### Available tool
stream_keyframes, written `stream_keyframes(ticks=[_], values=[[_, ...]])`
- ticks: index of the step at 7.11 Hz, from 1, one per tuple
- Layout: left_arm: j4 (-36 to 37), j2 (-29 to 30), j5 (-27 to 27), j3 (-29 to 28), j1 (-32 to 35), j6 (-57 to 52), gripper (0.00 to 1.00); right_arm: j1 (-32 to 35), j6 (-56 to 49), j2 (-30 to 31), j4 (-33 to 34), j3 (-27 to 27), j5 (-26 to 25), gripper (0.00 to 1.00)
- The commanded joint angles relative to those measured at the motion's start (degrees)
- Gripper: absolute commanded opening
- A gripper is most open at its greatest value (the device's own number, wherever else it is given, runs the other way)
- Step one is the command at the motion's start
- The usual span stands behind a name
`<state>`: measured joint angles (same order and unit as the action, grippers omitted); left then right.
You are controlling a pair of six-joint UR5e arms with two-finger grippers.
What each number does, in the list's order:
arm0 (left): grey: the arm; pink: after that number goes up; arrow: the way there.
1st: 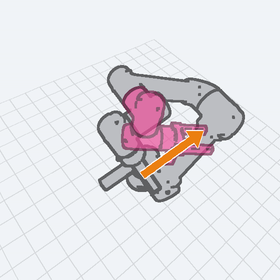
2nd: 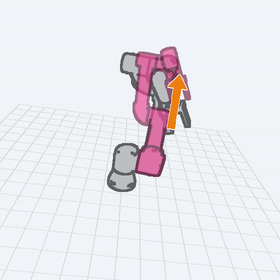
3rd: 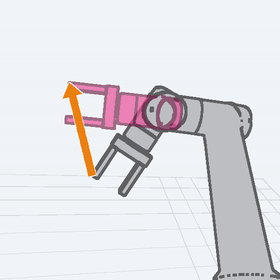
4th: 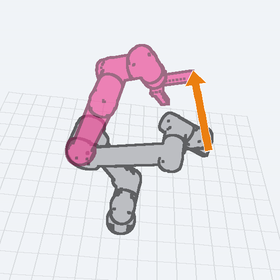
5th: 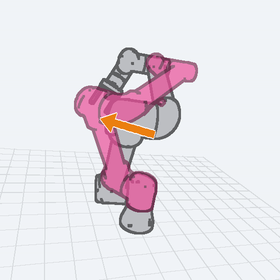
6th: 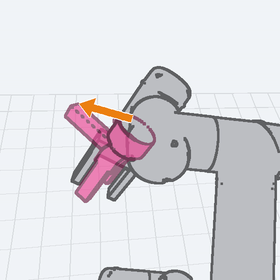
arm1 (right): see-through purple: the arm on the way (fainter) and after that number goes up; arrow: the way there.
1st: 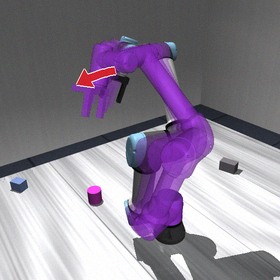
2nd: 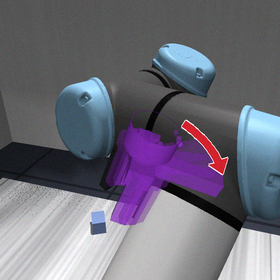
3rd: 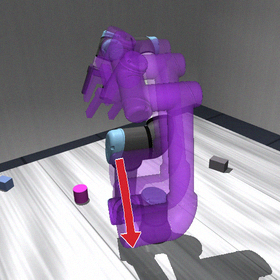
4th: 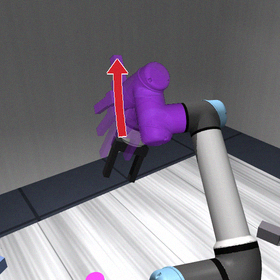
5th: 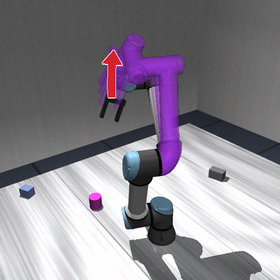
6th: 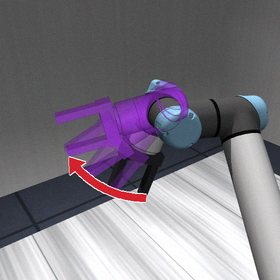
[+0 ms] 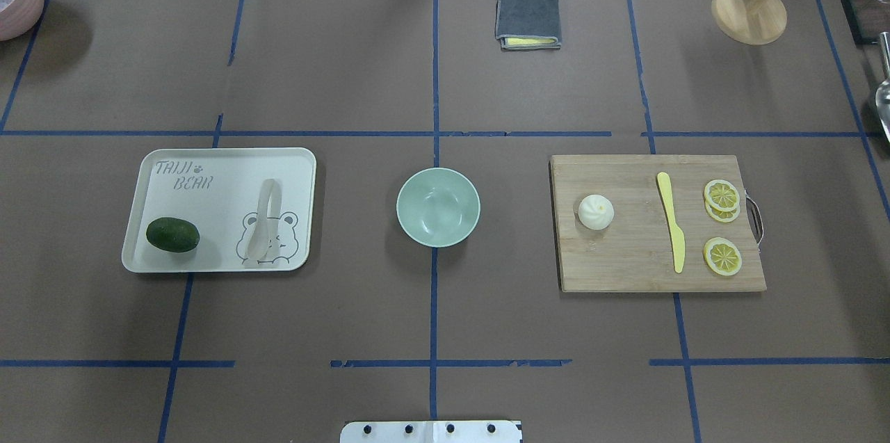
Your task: Put spoon and bun in bowl
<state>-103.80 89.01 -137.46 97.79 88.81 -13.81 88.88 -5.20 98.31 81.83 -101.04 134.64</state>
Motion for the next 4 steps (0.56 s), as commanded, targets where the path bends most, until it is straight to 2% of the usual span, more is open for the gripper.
stream_keyframes(ticks=[1,2,3,4], values=[[-14.93,0.72,0.00,0.04,-0.22,0.10,1.00,-0.03,0.28,-0.49,-3.96,-0.64,1.40,1.00],[-26.42,1.16,-0.34,-0.49,-0.57,2.97,1.00,-0.11,0.37,-0.40,-3.87,-0.56,3.06,1.00],[-30.37,1.17,-0.35,0.12,-4.92,16.40,1.00,-0.11,0.28,-0.40,-3.87,-0.47,3.43,1.00],[-32.76,2.47,0.35,1.86,-9.58,34.28,1.00,-0.11,0.19,-0.14,-3.87,-0.30,3.43,1.00]])
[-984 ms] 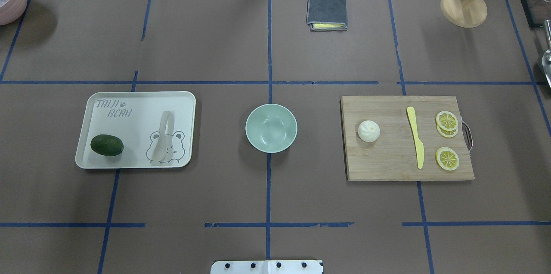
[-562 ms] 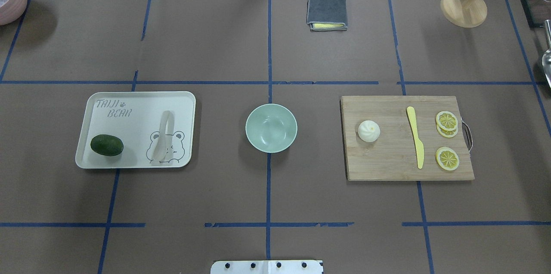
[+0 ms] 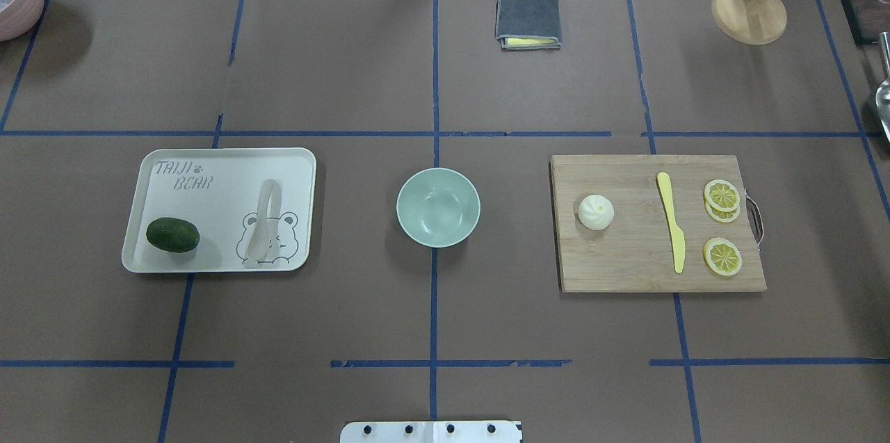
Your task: Put spoon and bun in bowl
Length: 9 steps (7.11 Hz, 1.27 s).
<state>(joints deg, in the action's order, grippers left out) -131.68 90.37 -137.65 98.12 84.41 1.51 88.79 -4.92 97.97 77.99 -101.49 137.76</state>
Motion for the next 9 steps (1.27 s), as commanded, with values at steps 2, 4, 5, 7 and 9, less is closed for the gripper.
stream_keyframes(ticks=[2,4,5,7,9], values=[[-5.86,1.22,9.43,6.34,-13.78,23.35,1.00,-0.02,-0.09,0.72,-0.03,-0.11,0.32,1.00],[-5.52,1.21,12.97,7.43,-23.46,36.31,1.00,0.07,-0.26,1.08,-0.03,-0.02,0.23,1.00],[-1.51,2.08,18.24,7.44,-29.16,41.59,1.00,0.07,-0.26,1.08,-0.03,-0.02,0.14,1.00],[10.25,10.48,31.17,5.78,-39.97,55.08,0.92,0.07,-0.44,1.17,-0.03,0.15,0.05,1.00],[16.18,17.53,38.83,1.39,-48.26,65.61,0.81,0.07,-0.44,1.43,-0.03,0.15,0.05,1.00]])
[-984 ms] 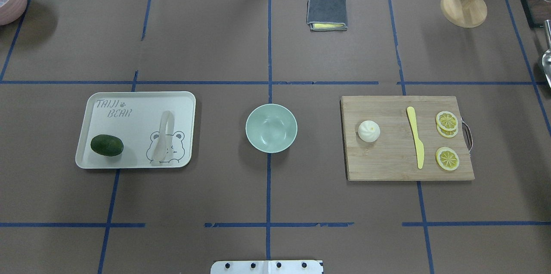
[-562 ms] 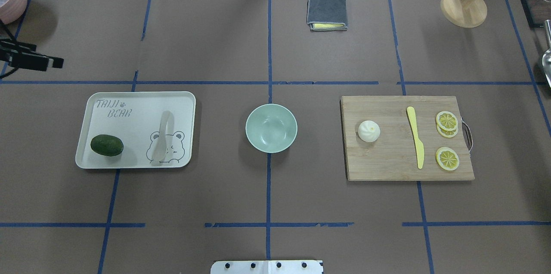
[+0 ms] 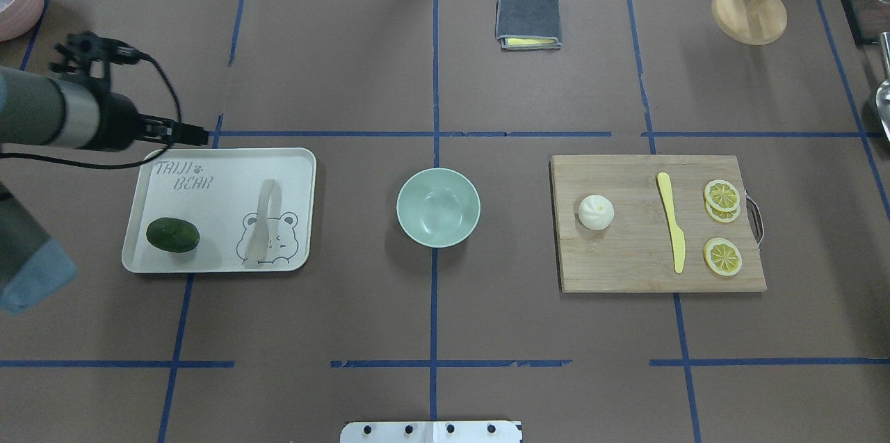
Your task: Put spoon and bun in bowl
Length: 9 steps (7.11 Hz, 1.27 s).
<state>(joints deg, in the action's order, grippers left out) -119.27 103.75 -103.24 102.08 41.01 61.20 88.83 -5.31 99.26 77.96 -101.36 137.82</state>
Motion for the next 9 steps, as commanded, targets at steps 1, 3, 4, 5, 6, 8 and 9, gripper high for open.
stream_keyframes(ticks=[1,3,4,5,6,8,9], values=[[3.78,4.27,4.63,-3.29,-5.76,6.99,0.78,0.03,-0.05,0.14,0.00,0.02,0.00,1.00],[3.78,4.18,5.15,-4.52,-7.25,7.88,0.76,-0.06,-0.05,0.14,0.00,0.02,0.00,1.00],[3.70,4.18,6.29,-4.70,-8.22,9.02,0.76,-0.06,-0.05,0.14,0.00,0.11,0.00,1.00],[3.70,4.18,6.39,-4.61,-8.75,9.46,0.75,-0.06,-0.05,0.14,0.00,0.11,0.00,1.00],[3.70,4.09,6.47,-4.61,-8.75,9.47,0.71,0.03,-0.05,0.14,0.00,0.11,0.00,1.00],[3.70,3.48,7.79,-4.61,-8.75,9.38,0.67,-0.06,-0.05,0.23,0.00,0.11,0.00,1.00],[3.70,3.48,7.71,-4.44,-8.75,9.20,0.67,0.03,-0.05,0.14,0.00,0.11,0.00,1.00]])
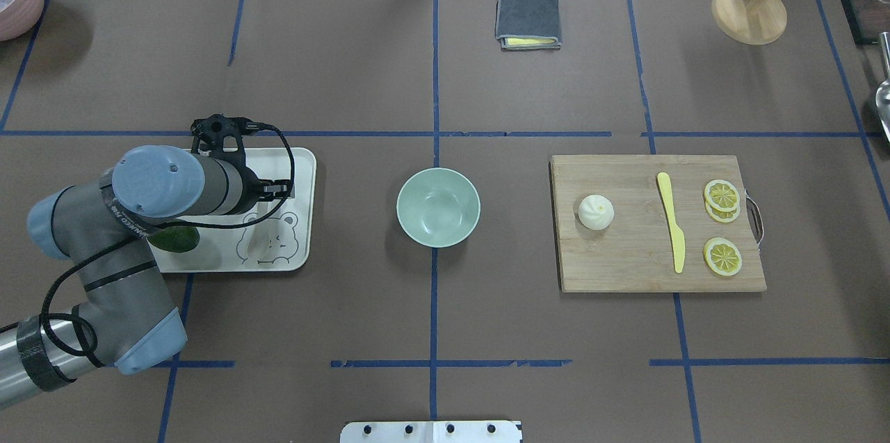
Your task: Put spoon and bun in bowl
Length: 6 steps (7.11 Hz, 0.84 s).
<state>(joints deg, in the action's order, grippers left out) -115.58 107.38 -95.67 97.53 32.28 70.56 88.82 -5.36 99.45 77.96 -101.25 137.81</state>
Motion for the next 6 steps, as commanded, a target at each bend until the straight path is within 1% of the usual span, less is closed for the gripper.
stream_keyframes(ticks=[1,3,4,5,6], values=[[0.00,-0.15,0.13,0.03,-0.02,-0.42,0.67,0.04,0.00,0.05,0.00,0.00,0.00,1.00],[0.00,-0.15,0.22,0.03,-0.02,-0.33,0.66,-0.05,0.00,0.05,0.00,0.00,0.00,1.00],[0.00,-0.06,0.22,0.03,-0.11,-0.33,0.63,0.04,-0.18,0.31,-0.09,0.00,0.00,1.00],[0.00,-0.06,0.31,0.03,-0.11,-0.16,0.47,0.04,-0.18,0.40,0.00,0.00,0.00,1.00],[0.00,-0.06,0.31,0.03,-0.11,-0.16,0.21,0.04,-0.09,0.40,0.00,-0.09,0.00,1.00]])
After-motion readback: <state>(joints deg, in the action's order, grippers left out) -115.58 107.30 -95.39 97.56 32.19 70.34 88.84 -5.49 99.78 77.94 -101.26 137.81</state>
